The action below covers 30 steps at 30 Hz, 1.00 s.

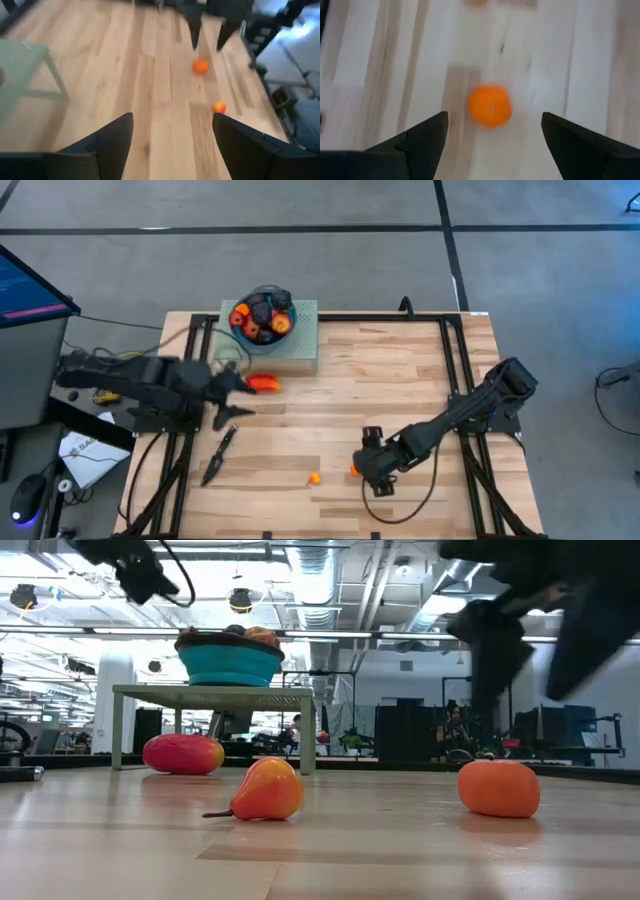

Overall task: Pick & Place Fruit
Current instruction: Put the orange tangerine into the blue serving bowl on the shelf

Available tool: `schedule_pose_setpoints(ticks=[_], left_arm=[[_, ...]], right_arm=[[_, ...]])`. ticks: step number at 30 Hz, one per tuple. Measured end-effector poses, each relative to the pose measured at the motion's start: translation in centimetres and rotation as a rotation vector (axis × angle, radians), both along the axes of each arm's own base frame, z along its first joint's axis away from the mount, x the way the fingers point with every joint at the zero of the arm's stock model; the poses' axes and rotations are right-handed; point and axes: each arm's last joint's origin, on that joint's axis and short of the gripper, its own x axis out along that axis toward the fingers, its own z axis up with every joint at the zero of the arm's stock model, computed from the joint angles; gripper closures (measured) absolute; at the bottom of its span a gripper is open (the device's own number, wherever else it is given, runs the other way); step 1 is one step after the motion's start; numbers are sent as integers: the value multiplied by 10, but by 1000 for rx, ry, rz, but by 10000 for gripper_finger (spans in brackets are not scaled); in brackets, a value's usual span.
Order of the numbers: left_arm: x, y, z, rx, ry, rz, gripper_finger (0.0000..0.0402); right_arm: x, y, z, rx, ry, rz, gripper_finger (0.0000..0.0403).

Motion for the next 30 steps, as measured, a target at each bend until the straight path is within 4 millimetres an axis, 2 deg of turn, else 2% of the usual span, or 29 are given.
schedule_pose_setpoints(ticks=[3,9,15,22,25,27,30], left_arm=[[10,-19,-16,-6,39,2,140],[22,-50,-32,-96,129,-24,143],[26,-67,-43,-166,202,-15,143],[24,-79,-52,-185,223,18,143],[16,-80,-72,-184,248,70,143],[10,-80,-92,-198,248,104,143],[4,-79,-119,-259,173,145,143]], right_arm=[[4,2,-7,6,-57,-48,88],[4,4,-45,56,-68,-121,88],[4,5,-66,78,-62,-175,116],[3,6,-68,64,-69,-216,206],[7,3,-66,80,-79,-231,251],[20,-2,-59,110,-128,-240,269],[56,-21,-33,125,-303,-240,268]])
